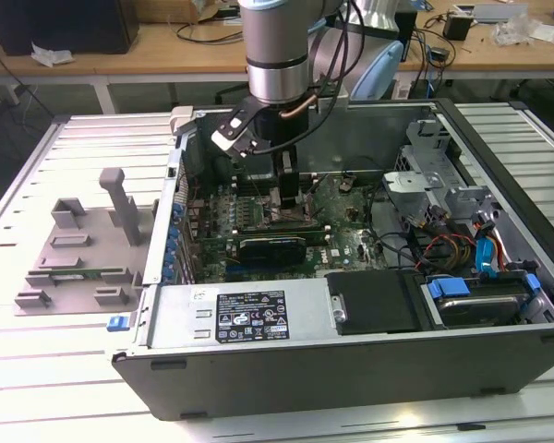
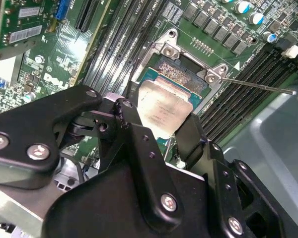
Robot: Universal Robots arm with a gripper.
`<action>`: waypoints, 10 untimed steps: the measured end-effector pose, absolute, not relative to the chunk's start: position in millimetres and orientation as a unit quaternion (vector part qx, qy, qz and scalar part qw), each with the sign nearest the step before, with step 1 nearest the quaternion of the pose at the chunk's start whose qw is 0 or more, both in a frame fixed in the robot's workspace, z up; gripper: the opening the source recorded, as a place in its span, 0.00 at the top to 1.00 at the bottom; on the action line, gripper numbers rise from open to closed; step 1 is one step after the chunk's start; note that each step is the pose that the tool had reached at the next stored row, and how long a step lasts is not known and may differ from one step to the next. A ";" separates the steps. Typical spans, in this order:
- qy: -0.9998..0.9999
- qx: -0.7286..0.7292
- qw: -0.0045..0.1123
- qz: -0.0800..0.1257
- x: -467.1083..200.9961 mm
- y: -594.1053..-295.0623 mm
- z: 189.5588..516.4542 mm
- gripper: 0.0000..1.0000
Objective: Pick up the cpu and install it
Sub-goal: 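Place the cpu into insertion slot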
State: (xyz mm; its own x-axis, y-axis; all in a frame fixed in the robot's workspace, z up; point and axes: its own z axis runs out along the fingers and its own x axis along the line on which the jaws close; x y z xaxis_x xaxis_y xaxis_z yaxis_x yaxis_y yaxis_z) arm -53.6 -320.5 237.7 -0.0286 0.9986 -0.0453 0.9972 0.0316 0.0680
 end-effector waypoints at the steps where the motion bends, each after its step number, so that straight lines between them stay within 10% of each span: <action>1: 0.717 0.696 0.040 0.009 -53.2 -320.5 237.0 0.46; 10: 0.714 0.699 0.040 0.008 -51.2 -317.5 225.9 0.46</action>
State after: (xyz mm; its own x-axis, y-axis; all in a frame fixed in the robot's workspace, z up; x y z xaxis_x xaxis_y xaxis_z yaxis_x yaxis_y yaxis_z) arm -51.2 -317.5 225.9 -0.0195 0.9988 -0.0452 0.9974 0.0226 0.0680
